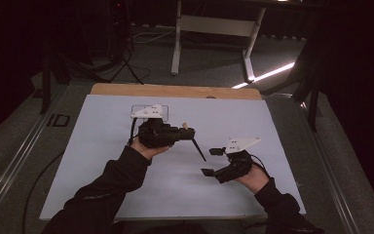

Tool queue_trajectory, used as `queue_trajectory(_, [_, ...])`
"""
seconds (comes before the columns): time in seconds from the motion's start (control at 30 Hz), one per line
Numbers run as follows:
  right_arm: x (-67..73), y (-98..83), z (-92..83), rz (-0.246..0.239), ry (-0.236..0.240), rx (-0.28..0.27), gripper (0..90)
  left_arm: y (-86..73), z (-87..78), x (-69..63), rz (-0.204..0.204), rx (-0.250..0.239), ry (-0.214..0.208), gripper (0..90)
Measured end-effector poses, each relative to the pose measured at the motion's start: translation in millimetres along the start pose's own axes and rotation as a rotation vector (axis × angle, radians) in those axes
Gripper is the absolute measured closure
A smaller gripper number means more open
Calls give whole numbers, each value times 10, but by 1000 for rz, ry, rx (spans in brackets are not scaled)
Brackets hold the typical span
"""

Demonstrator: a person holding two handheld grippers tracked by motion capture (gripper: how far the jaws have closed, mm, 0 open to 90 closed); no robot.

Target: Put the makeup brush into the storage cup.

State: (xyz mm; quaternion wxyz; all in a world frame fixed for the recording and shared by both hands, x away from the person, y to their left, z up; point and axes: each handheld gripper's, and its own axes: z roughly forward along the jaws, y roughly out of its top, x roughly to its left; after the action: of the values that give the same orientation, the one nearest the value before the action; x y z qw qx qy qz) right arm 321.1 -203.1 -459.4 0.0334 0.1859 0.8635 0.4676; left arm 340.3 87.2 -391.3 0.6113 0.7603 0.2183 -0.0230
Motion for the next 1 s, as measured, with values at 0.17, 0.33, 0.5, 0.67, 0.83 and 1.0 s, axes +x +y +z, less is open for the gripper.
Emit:
queue_trajectory(0.17, [29,-12,-26,-17,-29,-4,168,91,-91,-23,10,16,48,848])
queue_trajectory(0.33, [36,-31,-44,-25,-45,-10,158,170,-210,-30,9,18,105,848])
queue_trajectory(0.5, [54,-52,-76,-38,-60,-18,151,247,-330,-47,16,15,162,848])
queue_trajectory(0.67, [67,-71,-98,-48,-80,-26,151,333,-471,-41,16,11,227,848])
queue_trajectory(0.83, [103,-68,-109,-72,-93,-26,150,432,-626,-12,10,15,302,848])
queue_trajectory(1.0, [116,-69,-145,-58,-81,-74,148,558,-761,13,15,21,375,848])
